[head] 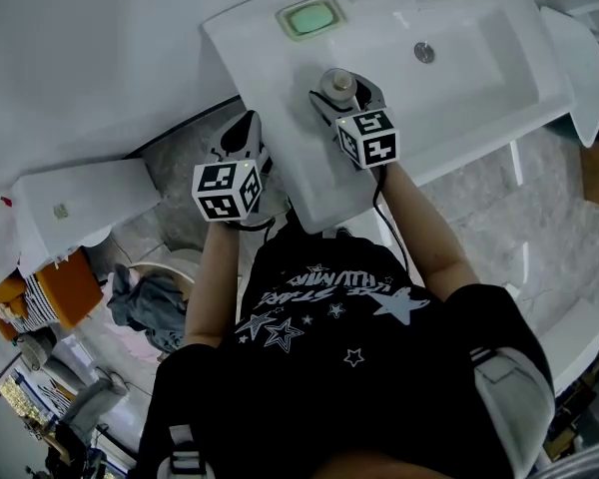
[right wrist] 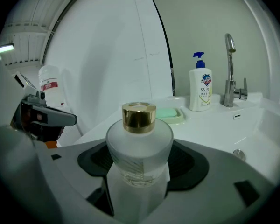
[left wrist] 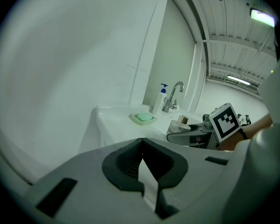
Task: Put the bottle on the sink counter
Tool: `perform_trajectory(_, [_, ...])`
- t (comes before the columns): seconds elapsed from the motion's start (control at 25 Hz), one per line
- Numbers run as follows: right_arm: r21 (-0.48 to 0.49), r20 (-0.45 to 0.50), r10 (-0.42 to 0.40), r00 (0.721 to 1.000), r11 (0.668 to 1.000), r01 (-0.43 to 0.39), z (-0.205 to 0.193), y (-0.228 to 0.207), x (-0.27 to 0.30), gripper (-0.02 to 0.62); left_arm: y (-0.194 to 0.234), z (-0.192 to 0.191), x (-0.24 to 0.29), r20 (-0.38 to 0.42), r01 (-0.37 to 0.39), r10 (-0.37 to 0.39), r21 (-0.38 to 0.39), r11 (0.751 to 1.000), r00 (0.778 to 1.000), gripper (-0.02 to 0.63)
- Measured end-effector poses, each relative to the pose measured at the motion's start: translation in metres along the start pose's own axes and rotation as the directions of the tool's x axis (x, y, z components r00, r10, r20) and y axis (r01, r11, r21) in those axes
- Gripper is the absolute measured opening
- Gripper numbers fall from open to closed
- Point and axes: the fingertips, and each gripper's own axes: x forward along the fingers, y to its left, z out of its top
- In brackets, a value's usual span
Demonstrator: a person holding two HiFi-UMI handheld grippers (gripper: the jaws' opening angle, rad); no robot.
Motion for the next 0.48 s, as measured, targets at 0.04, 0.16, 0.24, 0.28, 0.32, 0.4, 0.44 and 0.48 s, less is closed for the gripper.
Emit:
perform_trajectory(0.04, [-0.008,-0.004,-0.003,1.0,1.0,0.003,-0.0008,-0.0008,0.0016,0.328,0.0003,0.0,0.0009,0.0,0.0,0.0,-0.001,1.0,1.0,0.008])
perform_trajectory(0.16, [-0.022,-0.013,-0.006,1.0,1.0,0.006,-0.0023,-0.002,0.0042,0.327,0.0002,0.0003,0.0016,-0.003,-0.002,0.002,-0.003,1.0,1.0,0.008])
perform_trajectory(0.24, [-0.032,-0.013,-0.007,1.0,0.999,0.007,-0.002,-0.0025,0.0056,0.328,0.0006,0.0001,0.0017,-0.004,-0.004,0.004,-0.006,1.0,1.0,0.008])
perform_trajectory(0.28, [-0.04,-0.013,-0.008,1.0,0.999,0.007,-0.0018,-0.0025,0.0067,0.327,0.0012,-0.0003,0.0019,-0.005,-0.006,0.006,-0.007,1.0,1.0,0.008])
perform_trajectory(0.32, [-0.049,-0.013,-0.008,1.0,0.999,0.008,-0.0016,-0.0022,0.008,0.327,0.0018,-0.0007,0.002,-0.005,-0.007,0.007,-0.008,1.0,1.0,0.008])
perform_trajectory(0.4, [-0.07,-0.012,-0.012,1.0,0.997,0.011,-0.0013,-0.0013,0.0102,0.327,0.0028,-0.0014,0.0019,-0.006,-0.01,0.01,-0.01,1.0,1.0,0.008])
perform_trajectory(0.44, [-0.083,-0.012,-0.016,1.0,0.996,0.015,-0.0013,-0.0009,0.0107,0.327,0.003,-0.0015,0.0016,-0.006,-0.011,0.011,-0.011,1.0,1.0,0.008])
perform_trajectory(0.48, [-0.096,-0.013,-0.02,1.0,0.995,0.019,-0.0015,-0.0005,0.0109,0.328,0.0033,-0.0015,0.0012,-0.006,-0.012,0.012,-0.012,1.0,1.0,0.008])
